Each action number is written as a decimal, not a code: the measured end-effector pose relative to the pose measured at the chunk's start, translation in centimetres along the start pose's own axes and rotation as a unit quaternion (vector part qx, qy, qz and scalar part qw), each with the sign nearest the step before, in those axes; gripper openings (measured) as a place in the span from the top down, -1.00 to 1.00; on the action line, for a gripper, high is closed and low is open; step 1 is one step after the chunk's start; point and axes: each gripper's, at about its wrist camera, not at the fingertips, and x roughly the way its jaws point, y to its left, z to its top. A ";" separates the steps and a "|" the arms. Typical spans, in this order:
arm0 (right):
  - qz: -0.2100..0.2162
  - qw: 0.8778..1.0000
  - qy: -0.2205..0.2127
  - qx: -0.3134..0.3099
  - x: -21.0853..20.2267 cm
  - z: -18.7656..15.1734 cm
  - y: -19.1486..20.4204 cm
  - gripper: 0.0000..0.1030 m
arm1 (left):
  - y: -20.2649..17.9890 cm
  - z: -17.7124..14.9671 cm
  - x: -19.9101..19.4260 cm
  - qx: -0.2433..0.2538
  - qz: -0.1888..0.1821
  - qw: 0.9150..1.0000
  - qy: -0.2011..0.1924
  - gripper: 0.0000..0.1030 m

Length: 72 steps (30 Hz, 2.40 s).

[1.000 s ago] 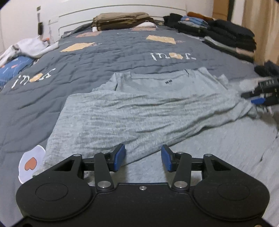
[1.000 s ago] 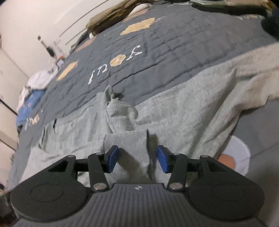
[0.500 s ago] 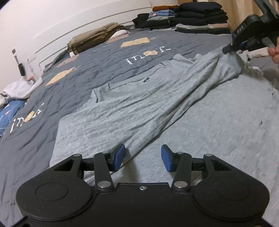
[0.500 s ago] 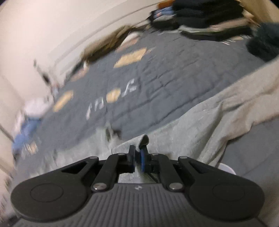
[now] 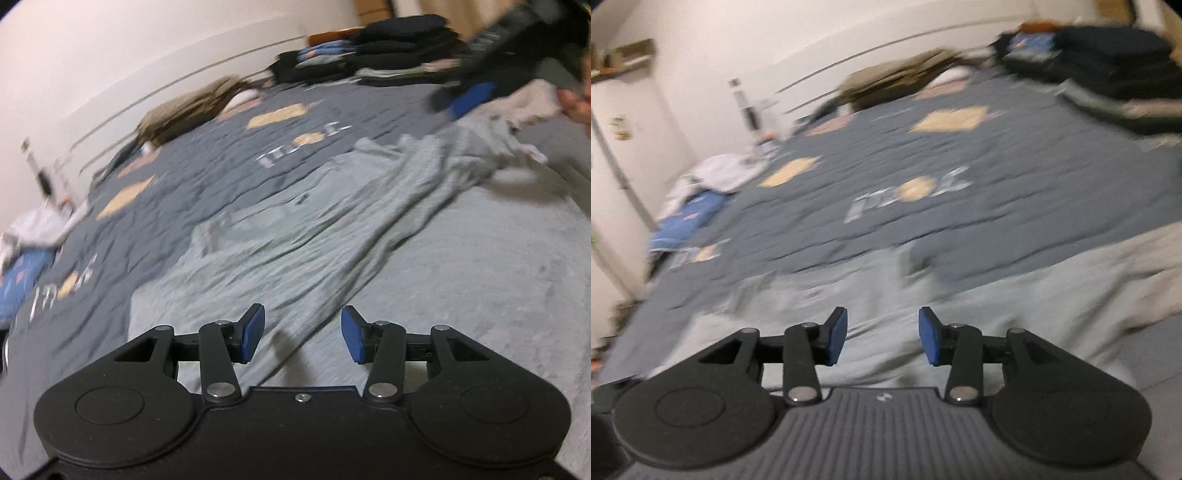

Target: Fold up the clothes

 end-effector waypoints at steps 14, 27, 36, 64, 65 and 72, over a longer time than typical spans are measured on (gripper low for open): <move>0.031 0.997 0.063 0.021 6.2 1.5 2.4 0.19 | -6.0 2.1 4.5 0.148 -0.031 0.988 -0.030 0.53; 0.015 0.995 0.093 0.030 11.1 -0.2 2.1 0.26 | -7.1 1.5 4.5 0.199 -0.036 0.979 -0.038 0.98; 0.014 0.995 0.091 0.028 11.1 -0.1 2.1 0.26 | -6.5 1.7 2.4 0.193 -0.089 0.977 -0.021 0.99; 0.013 0.996 0.091 0.021 11.1 -0.2 2.2 0.20 | -9.1 0.4 2.1 0.255 -0.038 0.966 -0.031 0.92; 0.012 0.995 0.093 0.021 11.0 0.0 2.2 0.20 | -8.9 0.3 2.3 0.253 -0.040 0.966 -0.026 0.92; 0.021 0.997 0.069 0.027 8.3 1.6 2.5 0.19 | -3.9 0.7 0.4 0.139 -0.033 0.989 -0.036 0.37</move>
